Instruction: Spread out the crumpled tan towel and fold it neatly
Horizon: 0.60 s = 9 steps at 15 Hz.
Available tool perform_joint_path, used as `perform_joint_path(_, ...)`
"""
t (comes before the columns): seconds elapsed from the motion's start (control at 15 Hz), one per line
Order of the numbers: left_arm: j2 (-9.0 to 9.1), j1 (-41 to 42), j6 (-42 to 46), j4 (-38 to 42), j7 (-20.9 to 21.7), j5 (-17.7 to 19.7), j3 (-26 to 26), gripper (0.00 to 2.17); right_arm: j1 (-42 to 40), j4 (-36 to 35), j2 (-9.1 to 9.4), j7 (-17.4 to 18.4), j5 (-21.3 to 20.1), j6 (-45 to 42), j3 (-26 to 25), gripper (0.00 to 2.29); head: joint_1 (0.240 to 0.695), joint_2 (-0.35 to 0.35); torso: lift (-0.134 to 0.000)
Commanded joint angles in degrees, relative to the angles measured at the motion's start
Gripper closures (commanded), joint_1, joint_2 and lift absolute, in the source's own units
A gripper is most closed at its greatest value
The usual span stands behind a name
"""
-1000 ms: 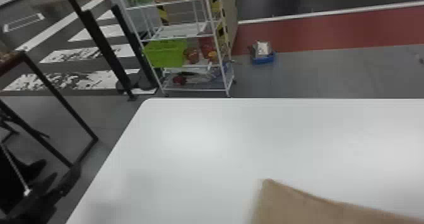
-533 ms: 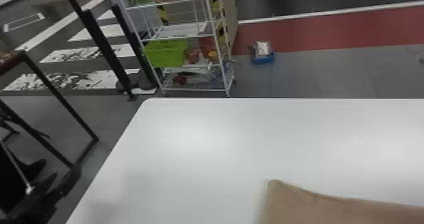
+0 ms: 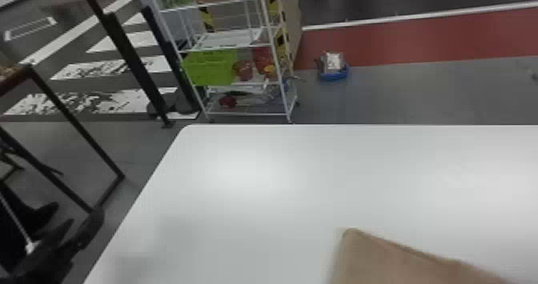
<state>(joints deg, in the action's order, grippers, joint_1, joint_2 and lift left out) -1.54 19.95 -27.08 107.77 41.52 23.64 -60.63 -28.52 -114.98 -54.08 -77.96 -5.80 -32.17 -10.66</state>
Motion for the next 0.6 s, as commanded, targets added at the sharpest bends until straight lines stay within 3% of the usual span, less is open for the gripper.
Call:
perform_joint_path(0.0, -0.04, 0.0, 0.0, 0.0, 0.0, 0.0, 0.2, 0.08, 0.0, 2.1, 0.02, -0.4, -1.4, -2.8, 1.0, 1.15, 0.695, 0.35, -0.122)
perform_joint_path(0.4, 0.05, 0.0, 0.0, 0.0, -0.1, -0.1, 0.3, 0.08, 0.1, 4.2, -0.33, -0.4, -2.7, -4.3, 1.0, 1.07, 0.695, 0.35, -0.122)
perform_joint_path(0.53, 0.14, 0.0, 0.0, 0.0, -0.1, -0.1, 0.3, 0.08, -0.1, 4.1, -0.33, -0.4, -2.5, -3.4, 0.8, 0.21, 0.695, 0.35, -0.122)
